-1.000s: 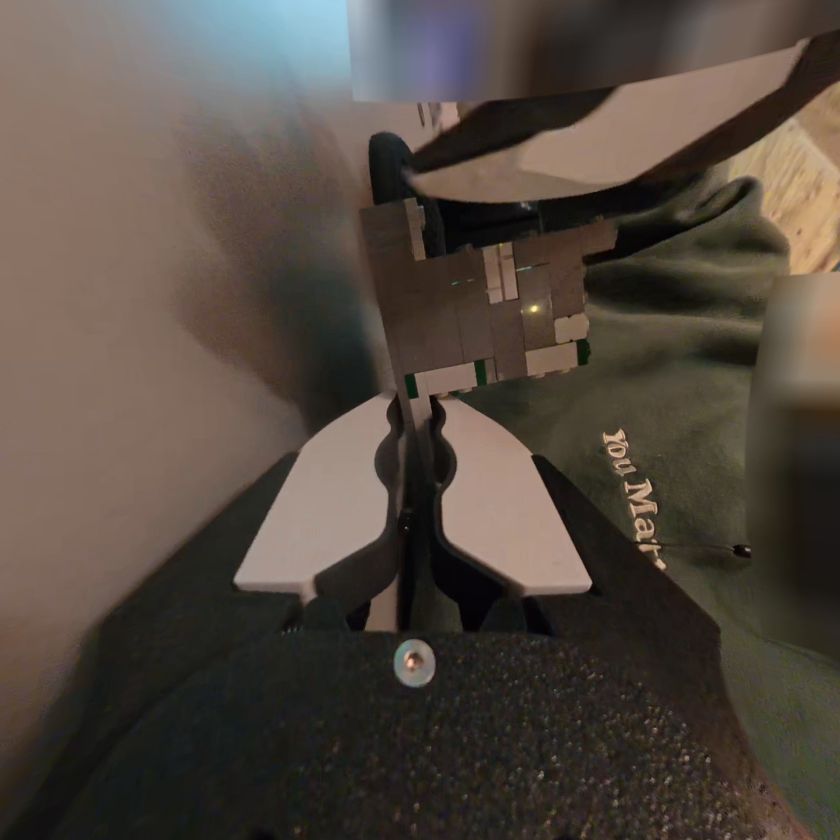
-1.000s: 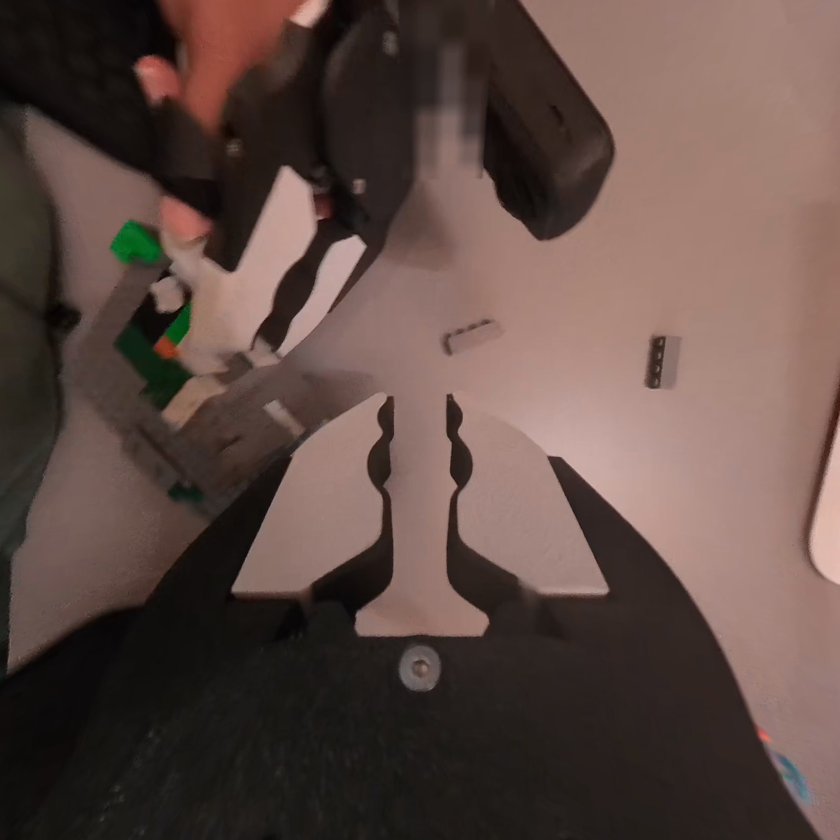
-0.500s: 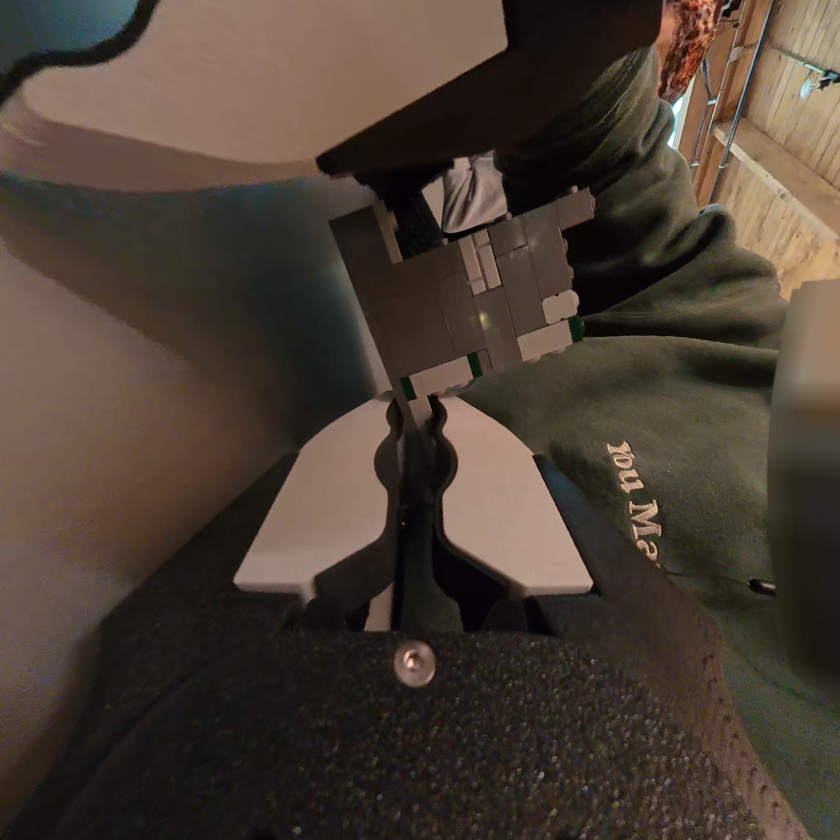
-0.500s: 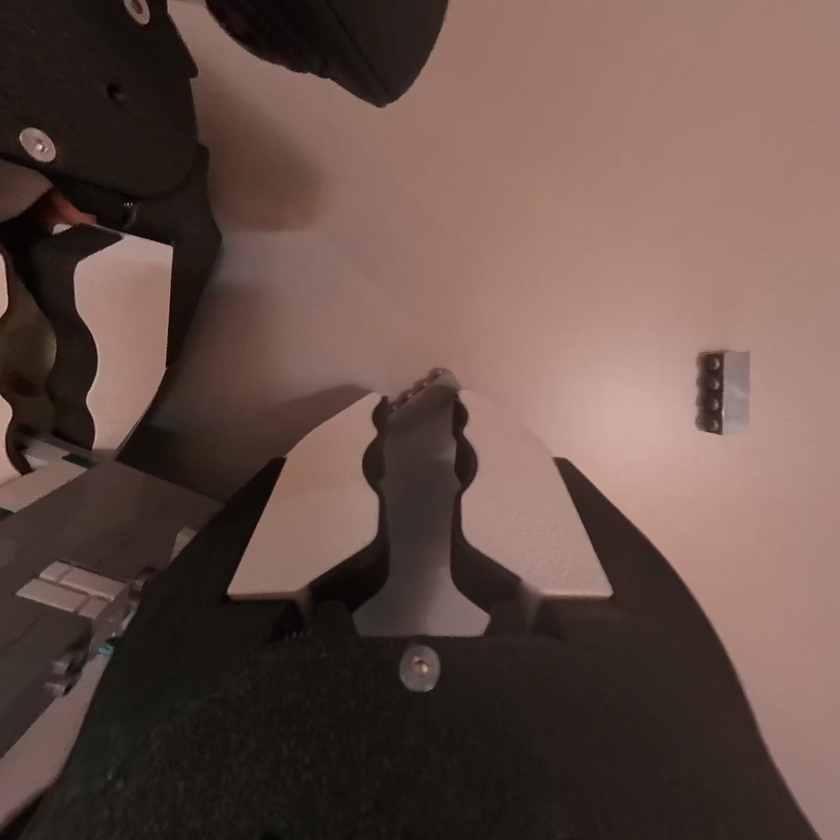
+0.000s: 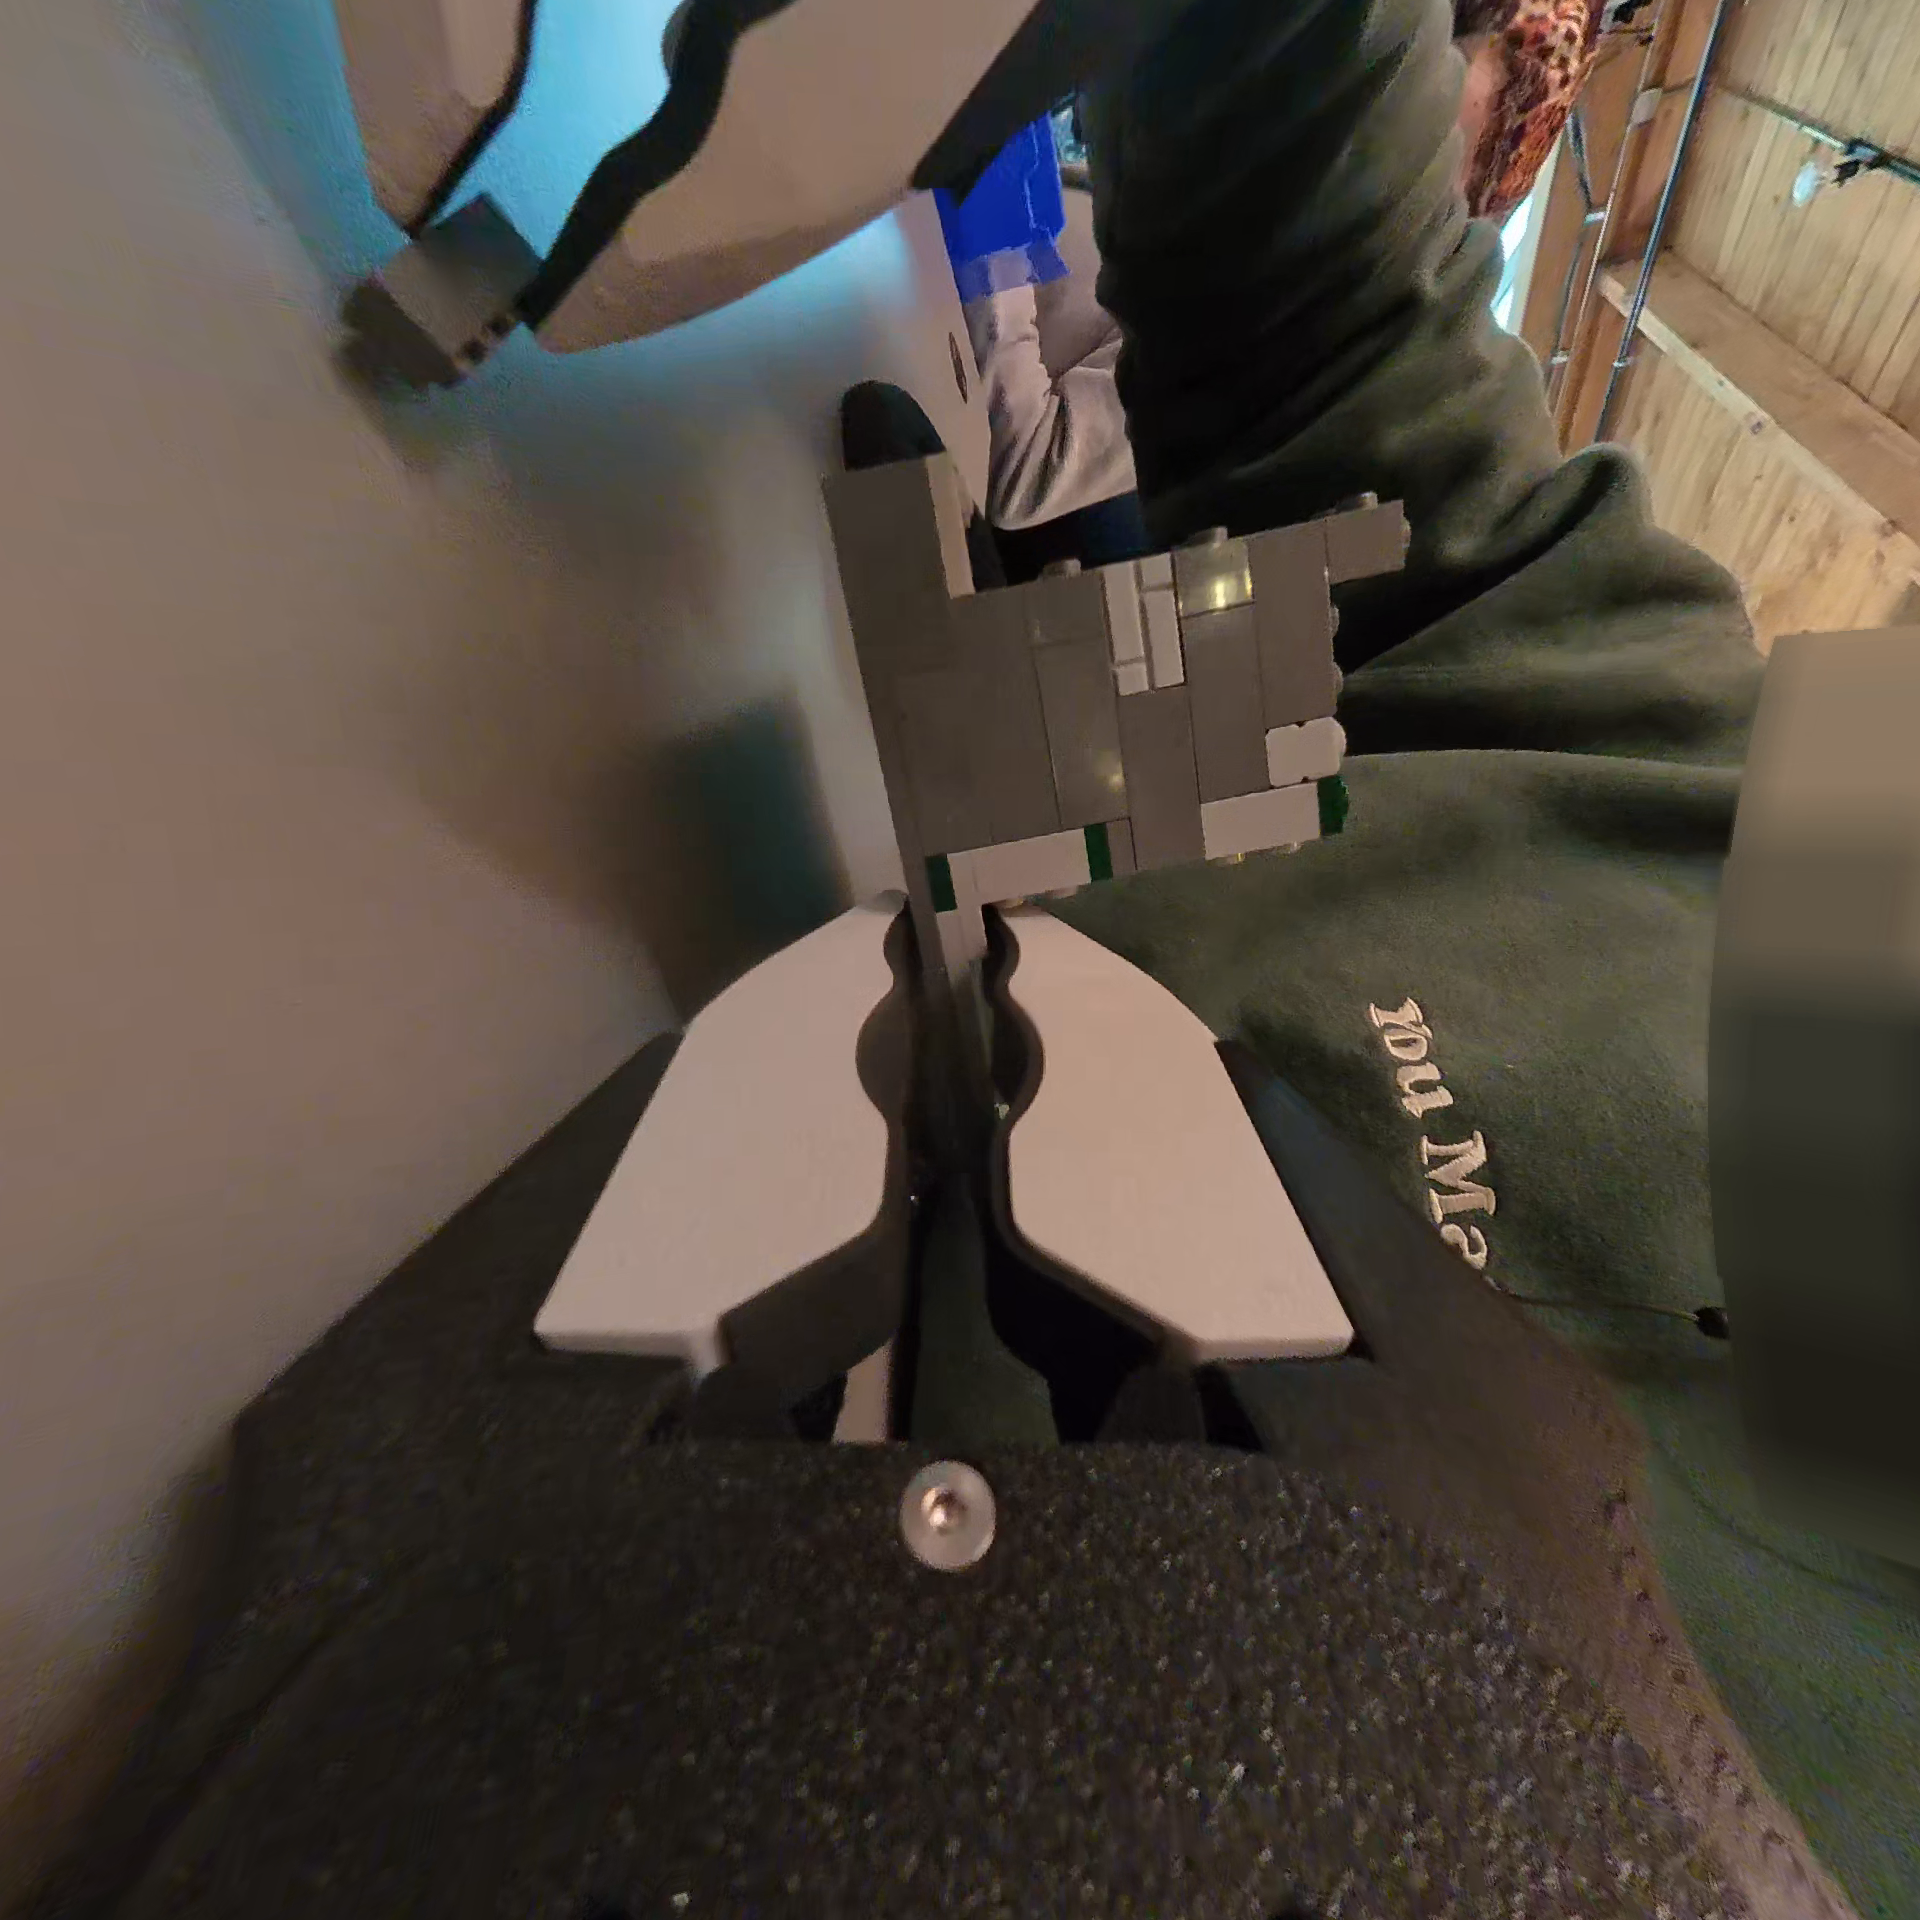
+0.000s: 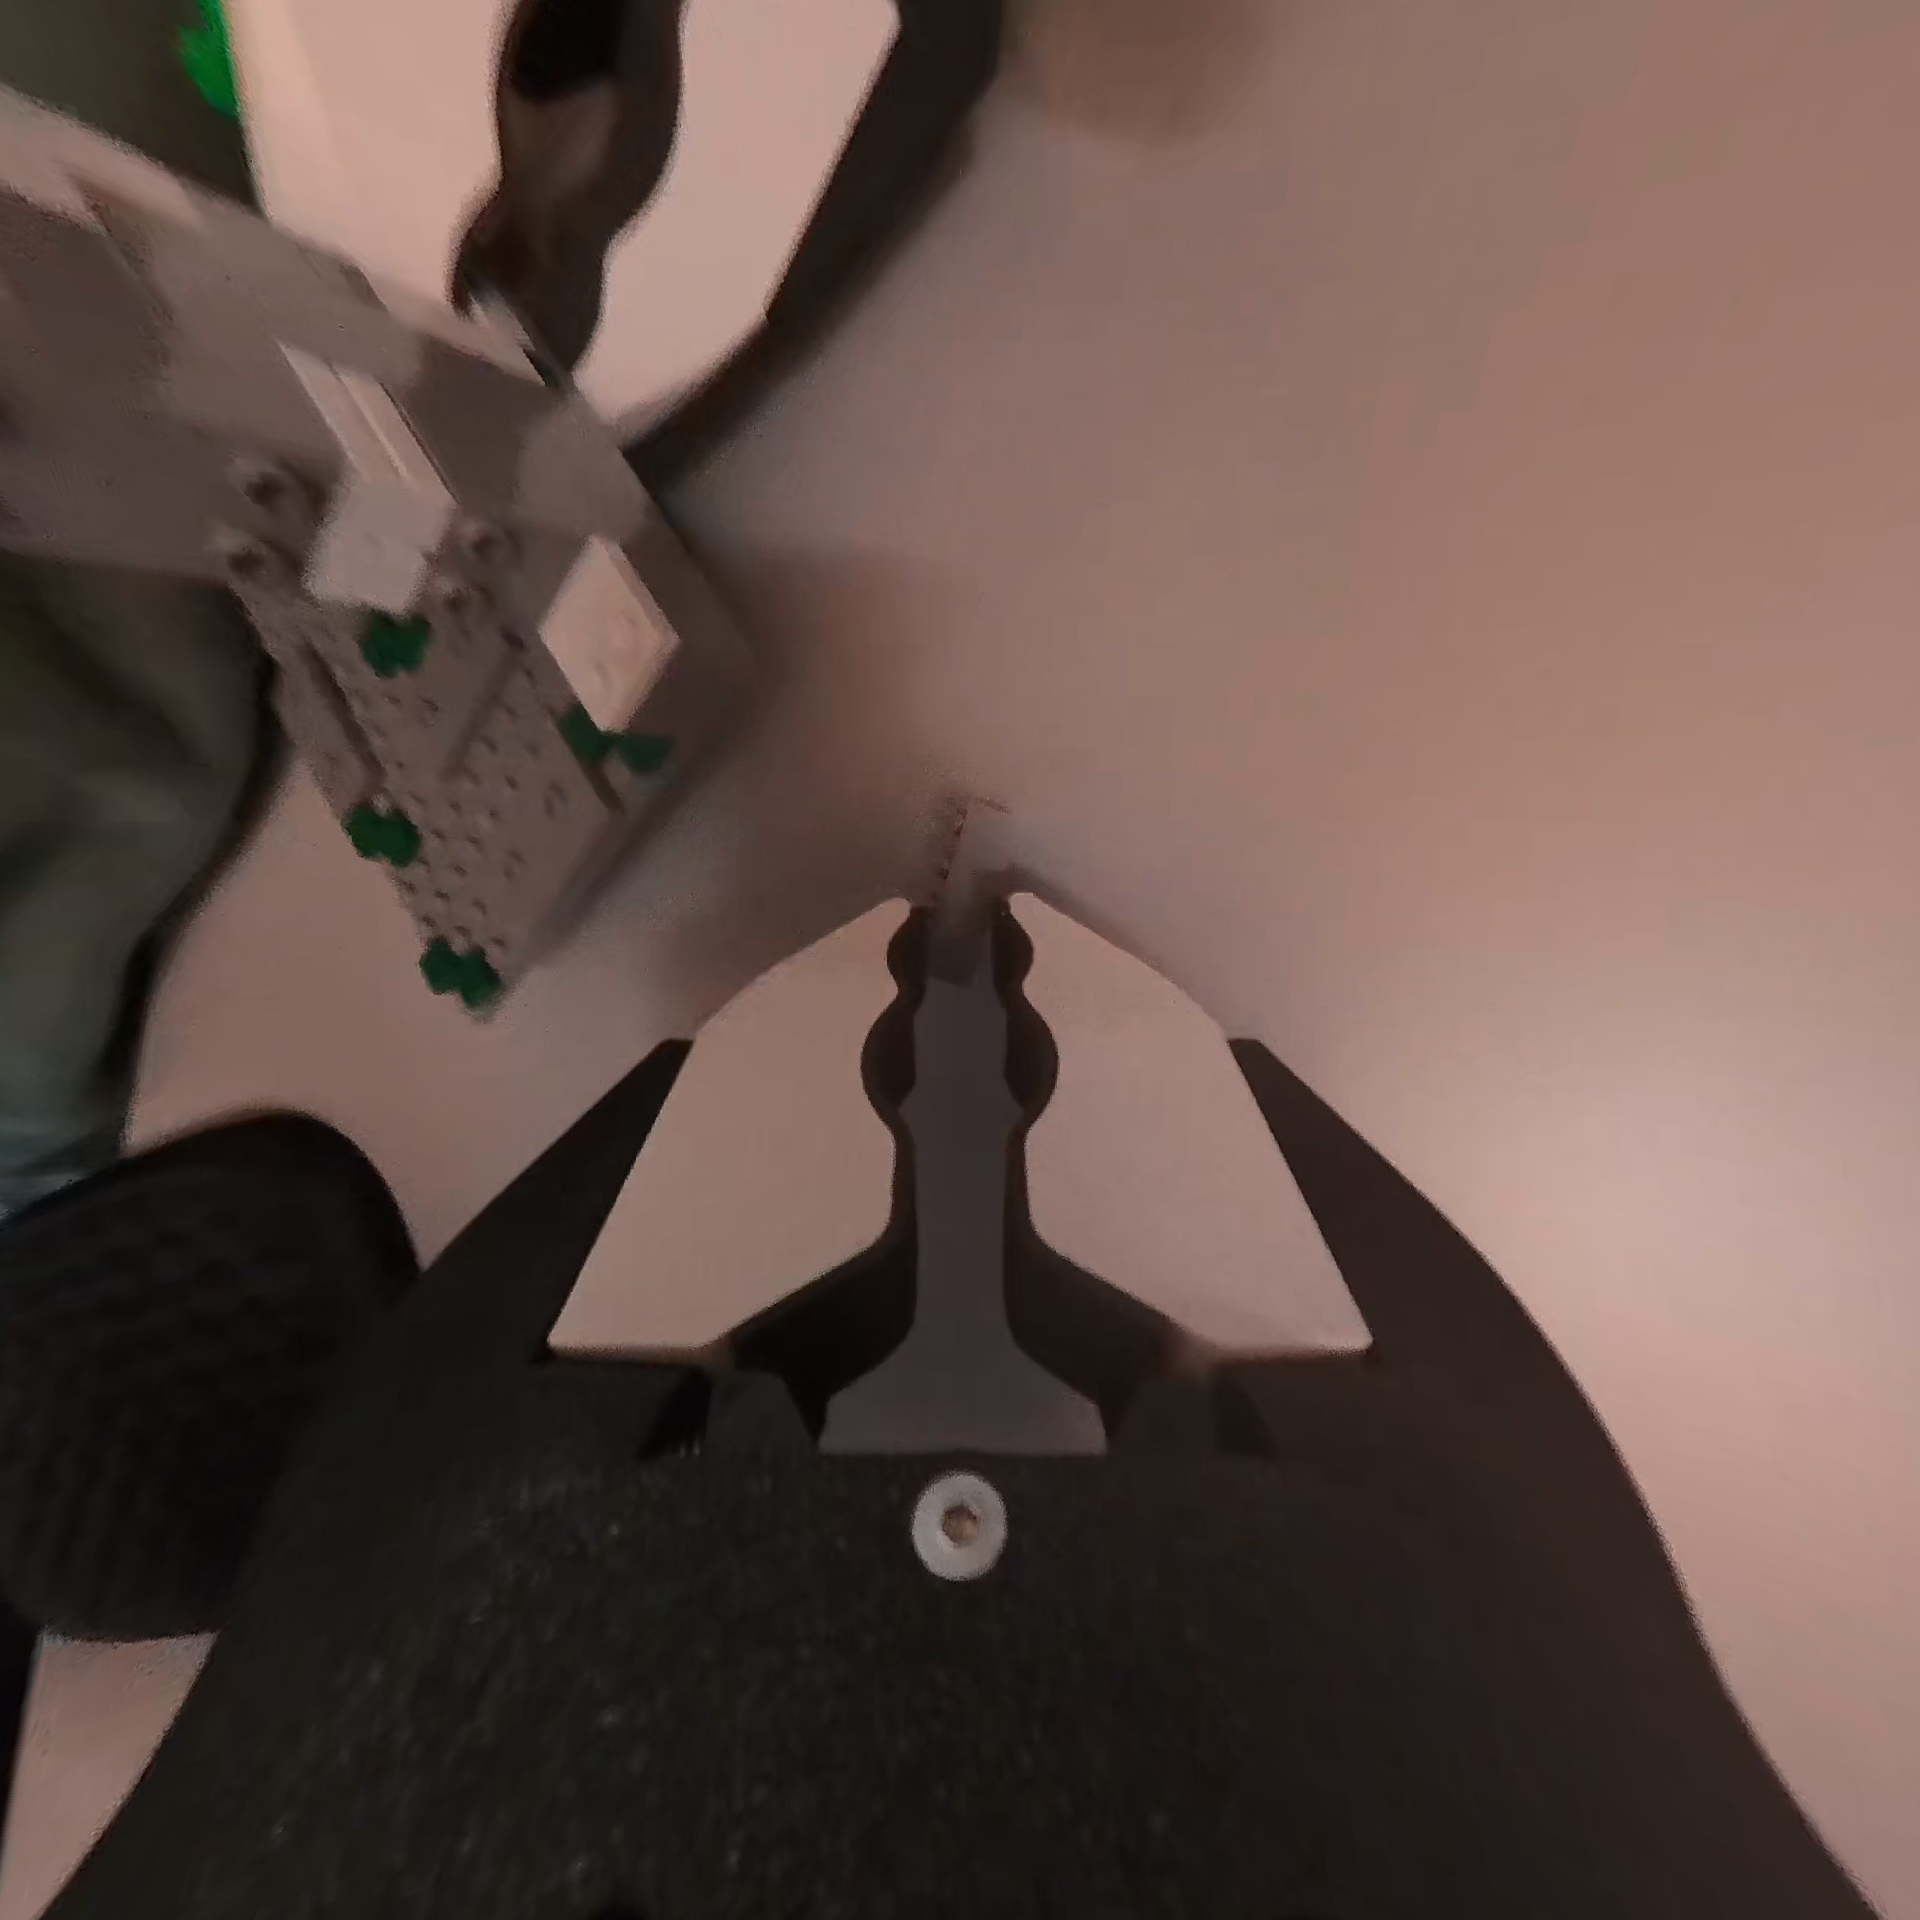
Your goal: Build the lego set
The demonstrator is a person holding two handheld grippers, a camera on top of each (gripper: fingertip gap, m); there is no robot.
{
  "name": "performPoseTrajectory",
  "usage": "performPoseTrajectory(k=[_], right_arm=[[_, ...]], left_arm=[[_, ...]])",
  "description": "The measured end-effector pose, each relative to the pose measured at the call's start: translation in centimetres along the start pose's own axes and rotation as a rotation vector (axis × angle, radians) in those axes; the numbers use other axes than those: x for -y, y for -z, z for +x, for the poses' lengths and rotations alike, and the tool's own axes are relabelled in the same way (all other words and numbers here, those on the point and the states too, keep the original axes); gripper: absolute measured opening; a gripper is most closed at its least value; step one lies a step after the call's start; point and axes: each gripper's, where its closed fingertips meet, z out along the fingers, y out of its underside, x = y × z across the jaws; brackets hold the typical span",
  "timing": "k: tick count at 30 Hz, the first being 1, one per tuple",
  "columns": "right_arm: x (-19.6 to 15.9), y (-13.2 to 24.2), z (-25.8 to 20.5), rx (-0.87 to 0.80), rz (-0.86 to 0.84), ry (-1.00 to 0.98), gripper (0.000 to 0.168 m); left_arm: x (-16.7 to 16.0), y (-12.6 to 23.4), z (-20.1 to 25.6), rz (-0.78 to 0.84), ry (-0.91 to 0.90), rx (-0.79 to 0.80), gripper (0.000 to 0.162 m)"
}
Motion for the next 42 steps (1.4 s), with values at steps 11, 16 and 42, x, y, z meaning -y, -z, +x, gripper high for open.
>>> performPoseTrajectory(k=[11, 16, 42], right_arm=[[-0.6, 0.8, -1.5, -0.467, 0.015, 0.174, 0.020], [-1.1, 0.1, -0.7, -0.591, 0.063, 0.122, 0.019], [-2.8, 0.4, -1.4, 0.059, 0.122, -0.153, 0.016]], left_arm=[[0.1, -0.1, 0.0, -0.005, 0.004, -0.010, 0.010], [-0.1, -0.2, -0.1, -0.019, 0.000, 0.004, 0.010], [-0.1, -0.3, -0.3, -0.020, 0.008, 0.003, 0.010]])
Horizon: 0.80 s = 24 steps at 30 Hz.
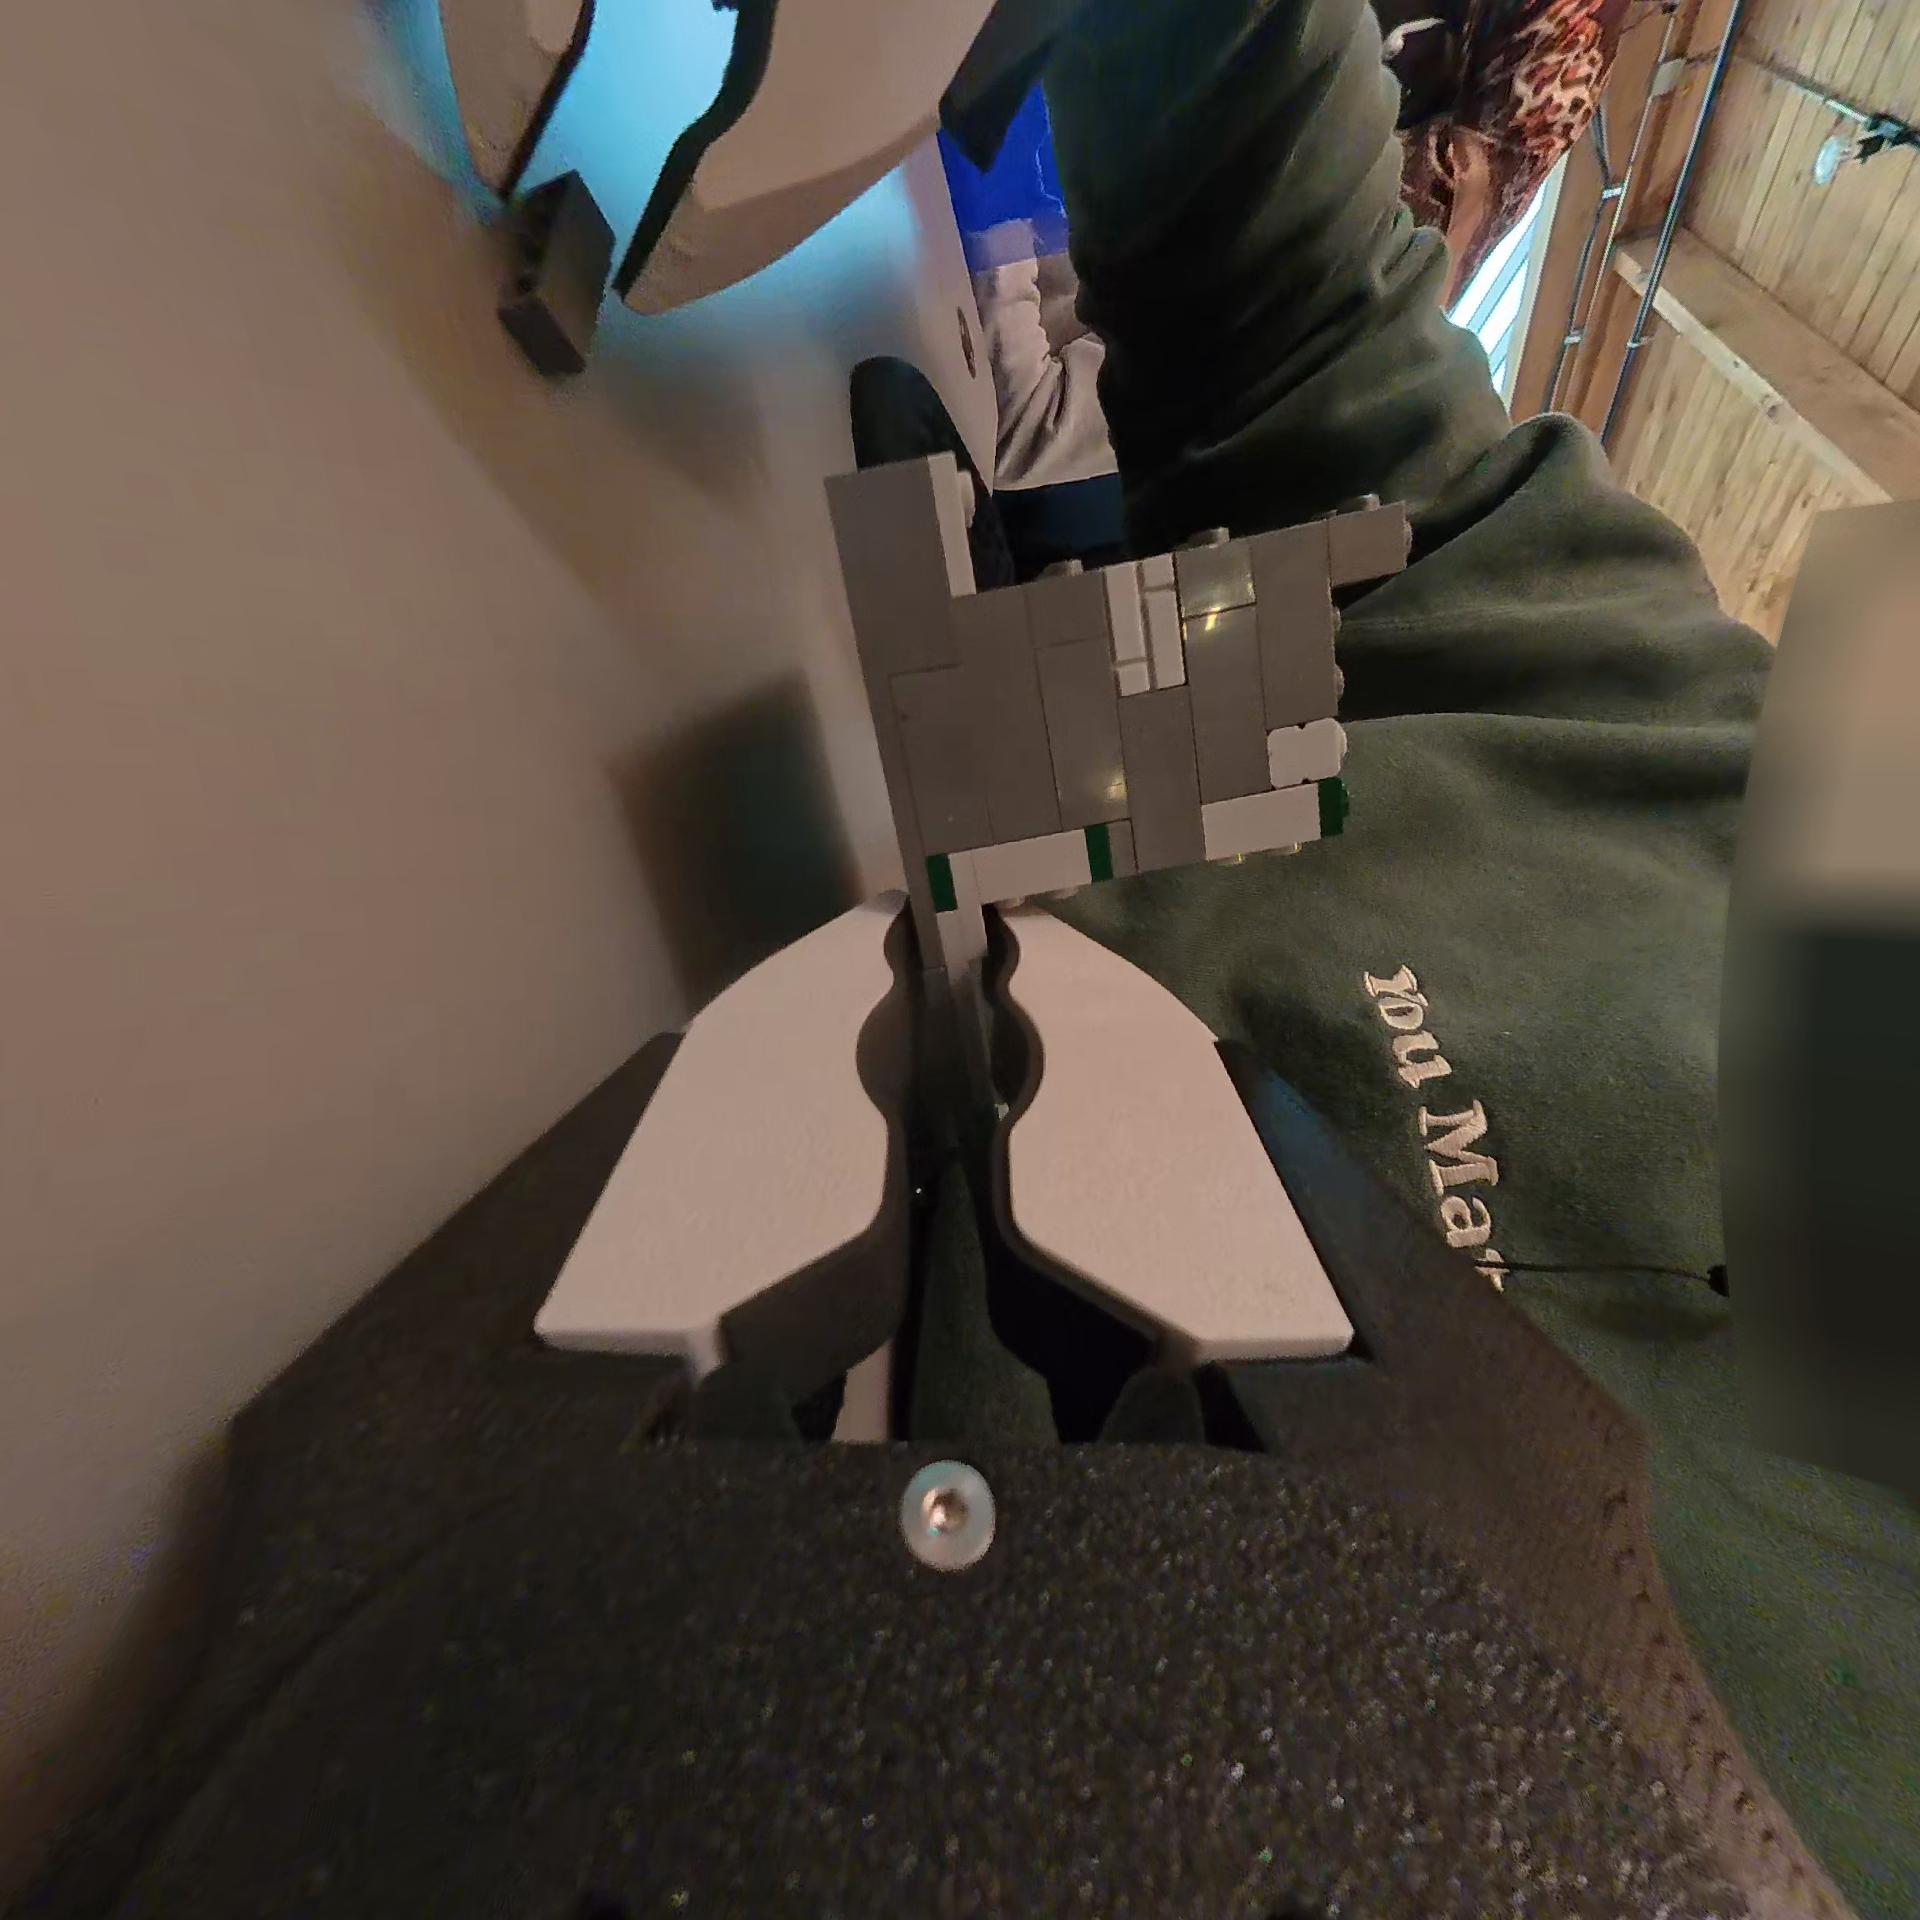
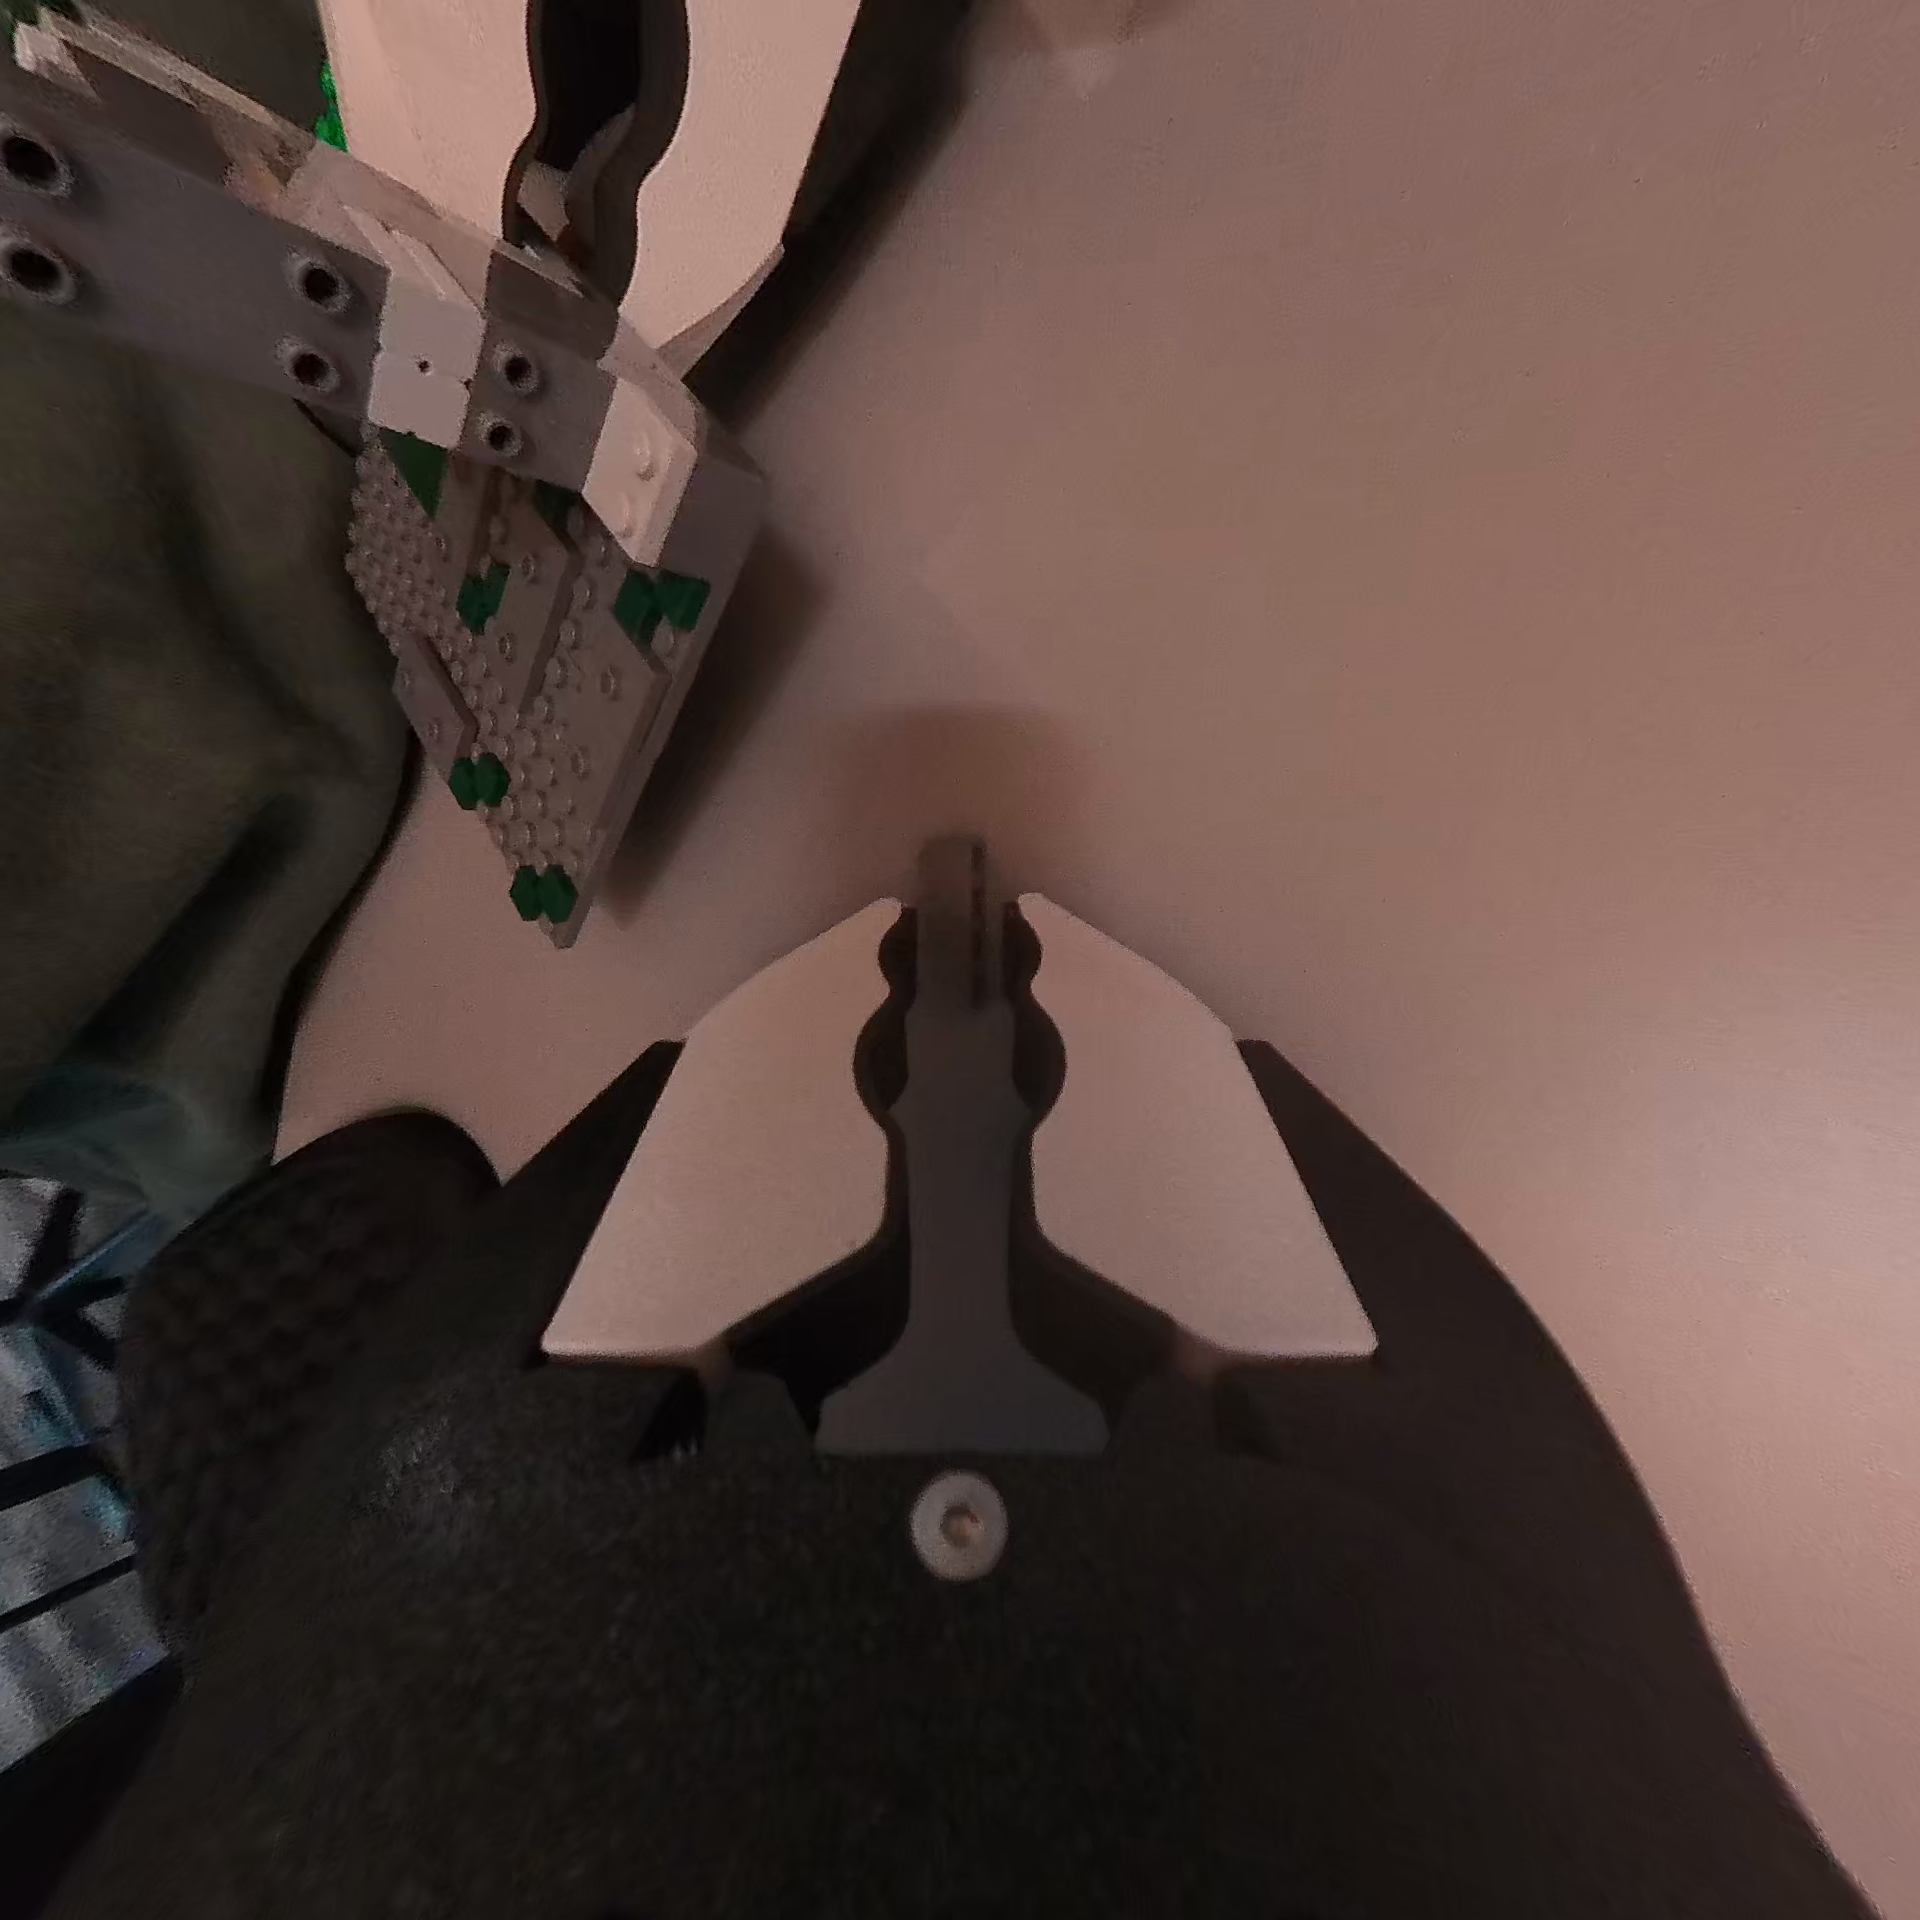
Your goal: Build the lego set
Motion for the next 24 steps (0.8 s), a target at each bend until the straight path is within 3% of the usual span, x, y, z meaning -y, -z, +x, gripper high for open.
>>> performPoseTrajectory(k=[13, 17, 24], right_arm=[[0.1, 0.8, -1.4, -0.513, 0.050, 0.490, 0.014], [-0.8, 1.1, -1.0, -0.565, 0.025, 0.544, 0.014], [-1.1, 0.5, -0.5, -0.516, 0.025, 0.583, 0.011]], left_arm=[[-0.1, -0.1, 0.0, -0.006, -0.011, 0.003, 0.010], [-0.1, -0.1, 0.0, -0.003, -0.017, 0.012, 0.010], [0.0, -0.1, -0.1, 0.005, -0.015, 0.021, 0.010]])
